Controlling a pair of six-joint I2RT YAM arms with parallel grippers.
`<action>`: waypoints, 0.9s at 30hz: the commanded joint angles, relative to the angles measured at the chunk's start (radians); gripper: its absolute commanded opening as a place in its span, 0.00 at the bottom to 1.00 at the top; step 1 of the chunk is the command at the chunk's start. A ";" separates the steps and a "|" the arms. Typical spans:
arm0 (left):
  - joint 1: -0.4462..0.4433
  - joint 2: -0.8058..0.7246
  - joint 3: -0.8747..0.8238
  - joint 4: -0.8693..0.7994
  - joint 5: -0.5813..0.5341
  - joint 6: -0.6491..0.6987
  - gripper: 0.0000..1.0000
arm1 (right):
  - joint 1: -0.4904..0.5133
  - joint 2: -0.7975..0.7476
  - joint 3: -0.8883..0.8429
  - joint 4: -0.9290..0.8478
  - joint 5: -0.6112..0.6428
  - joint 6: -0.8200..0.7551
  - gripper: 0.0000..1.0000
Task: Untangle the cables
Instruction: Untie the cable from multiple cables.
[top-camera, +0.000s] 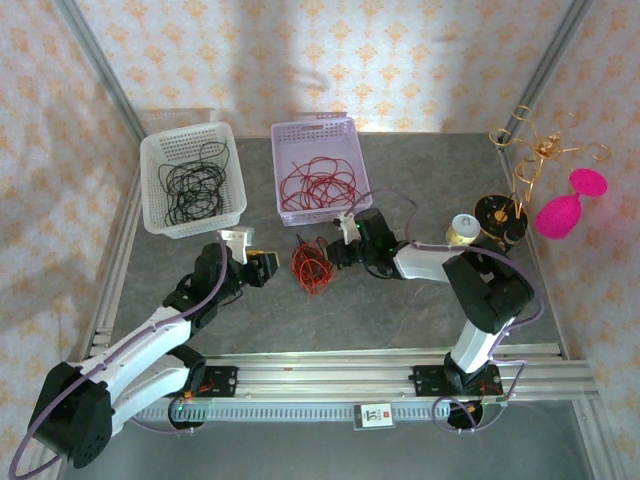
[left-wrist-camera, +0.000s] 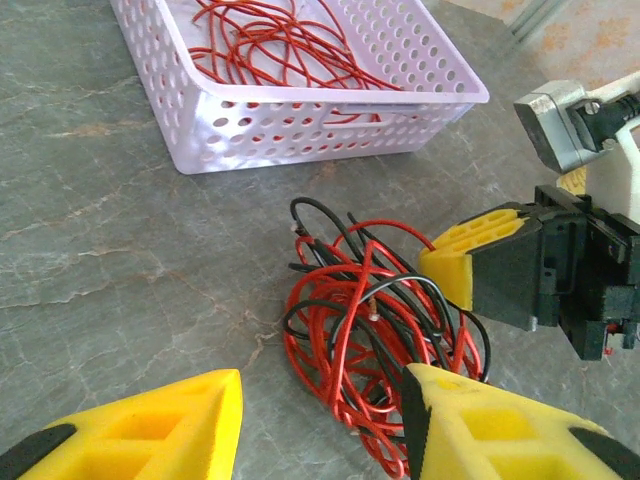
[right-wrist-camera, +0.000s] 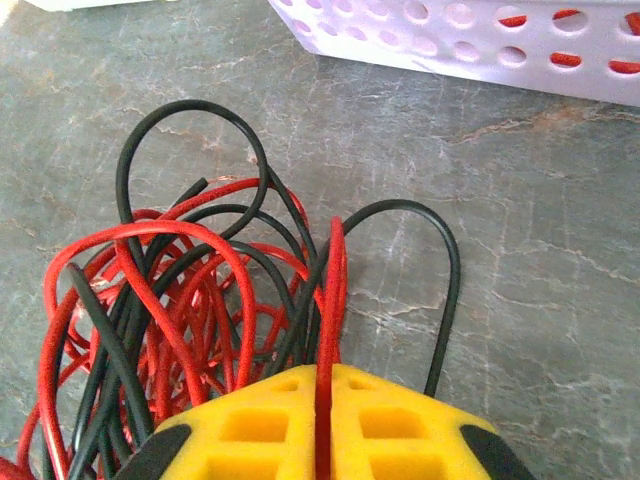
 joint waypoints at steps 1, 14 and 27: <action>-0.010 -0.007 0.067 -0.011 0.082 0.056 0.47 | 0.014 -0.107 0.024 -0.061 0.046 -0.034 0.07; -0.014 0.062 0.303 -0.004 0.360 0.215 0.56 | 0.094 -0.435 0.107 -0.221 0.013 -0.079 0.00; -0.016 0.327 0.400 0.058 0.490 0.534 0.61 | 0.094 -0.506 0.146 -0.281 -0.109 -0.119 0.00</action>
